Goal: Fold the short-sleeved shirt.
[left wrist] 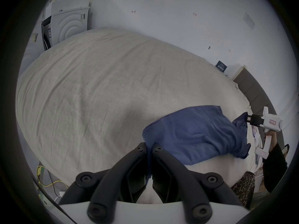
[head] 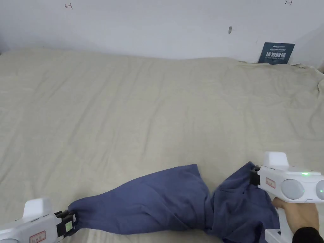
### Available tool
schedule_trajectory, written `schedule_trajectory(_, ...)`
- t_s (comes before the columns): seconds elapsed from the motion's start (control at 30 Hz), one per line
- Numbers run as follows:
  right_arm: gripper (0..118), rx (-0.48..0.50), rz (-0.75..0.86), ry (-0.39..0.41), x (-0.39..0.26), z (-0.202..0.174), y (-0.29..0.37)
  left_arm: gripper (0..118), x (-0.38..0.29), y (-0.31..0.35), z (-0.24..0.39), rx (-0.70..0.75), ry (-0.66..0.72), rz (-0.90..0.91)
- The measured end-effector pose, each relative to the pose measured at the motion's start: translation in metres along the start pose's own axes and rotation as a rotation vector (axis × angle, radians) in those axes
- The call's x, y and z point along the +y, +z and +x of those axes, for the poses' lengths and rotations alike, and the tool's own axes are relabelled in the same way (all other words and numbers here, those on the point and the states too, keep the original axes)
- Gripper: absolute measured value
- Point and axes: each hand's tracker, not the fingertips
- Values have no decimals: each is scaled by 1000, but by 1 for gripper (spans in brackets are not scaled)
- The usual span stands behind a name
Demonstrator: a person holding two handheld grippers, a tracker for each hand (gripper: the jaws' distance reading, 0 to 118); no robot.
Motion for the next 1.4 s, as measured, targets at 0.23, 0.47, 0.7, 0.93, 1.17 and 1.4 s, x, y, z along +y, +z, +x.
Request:
schedule_trajectory(0.23,2,46,191,-40,42,34,73,2,32,33,2,-74,52,102)
schedule_trajectory(0.47,2,76,338,-165,88,69,129,2,92,69,5,-116,75,230)
schedule_trajectory(0.7,2,90,489,-208,138,80,158,2,176,103,34,-154,2,363)
schedule_trajectory(0.93,2,58,606,-191,206,79,168,2,266,109,59,-165,-77,450)
schedule_trajectory(1.17,2,39,707,-201,284,83,163,2,356,104,90,-141,-142,514)
schedule_trajectory(1.4,2,15,789,-206,362,90,151,2,443,106,116,-107,-165,623)
